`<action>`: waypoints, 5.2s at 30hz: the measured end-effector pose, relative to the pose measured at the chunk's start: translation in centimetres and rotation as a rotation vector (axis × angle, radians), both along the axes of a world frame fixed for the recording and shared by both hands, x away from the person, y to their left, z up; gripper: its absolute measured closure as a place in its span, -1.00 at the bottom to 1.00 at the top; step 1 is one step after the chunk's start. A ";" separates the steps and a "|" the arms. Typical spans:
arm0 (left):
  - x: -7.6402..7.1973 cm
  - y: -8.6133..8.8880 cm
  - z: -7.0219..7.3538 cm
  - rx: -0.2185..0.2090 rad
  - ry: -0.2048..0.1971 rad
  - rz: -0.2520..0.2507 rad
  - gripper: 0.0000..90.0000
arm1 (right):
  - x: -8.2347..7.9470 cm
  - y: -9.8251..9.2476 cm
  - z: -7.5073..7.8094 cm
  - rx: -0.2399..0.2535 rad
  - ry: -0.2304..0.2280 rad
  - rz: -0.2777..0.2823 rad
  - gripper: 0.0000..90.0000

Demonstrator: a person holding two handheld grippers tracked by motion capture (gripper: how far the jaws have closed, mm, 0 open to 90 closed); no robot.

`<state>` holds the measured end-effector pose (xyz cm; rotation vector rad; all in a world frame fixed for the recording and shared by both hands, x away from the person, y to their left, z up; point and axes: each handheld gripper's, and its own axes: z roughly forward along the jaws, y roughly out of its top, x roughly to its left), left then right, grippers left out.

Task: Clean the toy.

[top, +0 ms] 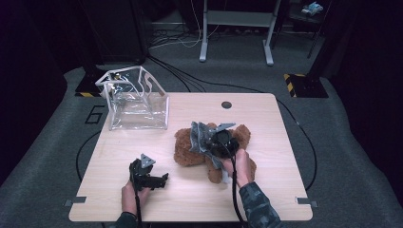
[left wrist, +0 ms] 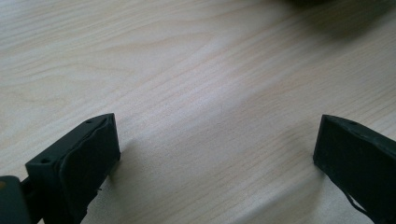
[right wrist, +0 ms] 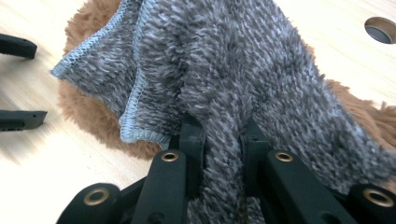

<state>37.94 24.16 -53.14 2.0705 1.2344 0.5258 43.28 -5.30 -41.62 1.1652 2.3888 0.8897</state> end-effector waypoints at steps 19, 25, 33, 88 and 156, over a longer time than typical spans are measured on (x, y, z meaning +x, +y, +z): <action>0.0 0.0 0.0 -0.001 0.000 0.000 -1.00 | -2.2 -7.3 -0.9 0.030 0.032 -0.114 0.69; 0.0 0.1 0.0 0.011 0.002 -0.006 -1.00 | -2.8 -9.3 -3.1 0.013 0.085 -0.155 0.69; 0.0 0.1 0.1 0.012 0.004 -0.009 -1.00 | -2.7 -10.7 -0.7 0.064 0.027 -0.181 0.70; 0.1 0.1 0.1 0.014 0.005 -0.010 -1.00 | 7.9 -15.2 -3.6 -0.040 0.103 -0.433 0.70; 0.0 0.1 0.1 0.012 0.004 -0.009 -1.00 | 4.2 -12.6 -2.4 0.012 0.174 -0.183 0.72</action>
